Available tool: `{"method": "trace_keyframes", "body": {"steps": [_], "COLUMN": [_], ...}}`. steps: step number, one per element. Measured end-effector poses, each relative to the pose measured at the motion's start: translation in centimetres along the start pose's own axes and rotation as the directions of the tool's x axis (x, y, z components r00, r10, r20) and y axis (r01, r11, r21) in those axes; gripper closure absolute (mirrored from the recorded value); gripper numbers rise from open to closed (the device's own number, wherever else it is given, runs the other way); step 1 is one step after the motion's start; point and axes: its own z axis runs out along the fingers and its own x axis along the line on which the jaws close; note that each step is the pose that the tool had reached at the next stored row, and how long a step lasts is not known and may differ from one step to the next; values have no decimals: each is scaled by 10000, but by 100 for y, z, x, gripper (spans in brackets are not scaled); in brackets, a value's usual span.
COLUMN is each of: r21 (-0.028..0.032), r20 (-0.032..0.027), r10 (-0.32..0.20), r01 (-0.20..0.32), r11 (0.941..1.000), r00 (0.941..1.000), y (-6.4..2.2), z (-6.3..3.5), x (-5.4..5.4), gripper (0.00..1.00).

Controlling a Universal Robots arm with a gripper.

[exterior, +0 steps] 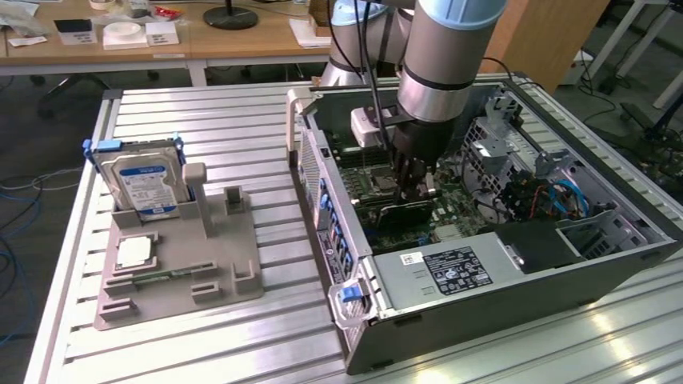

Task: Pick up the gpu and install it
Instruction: 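Insert the gpu into the slot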

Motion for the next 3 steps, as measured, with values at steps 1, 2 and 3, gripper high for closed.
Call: {"method": "trace_keyframes", "body": {"steps": [1, 2, 3], "r21": [0, 0, 0], "r20": [2, 2, 2], "r10": [0, 0, 0], "r01": [0, 0, 0], "r11": [10000, 10000, 10000], "r00": [10000, 10000, 10000], "y": [0, 0, 0], "z": [0, 0, 0], "x": [0, 0, 0], "gripper": [89, 89, 89]}}
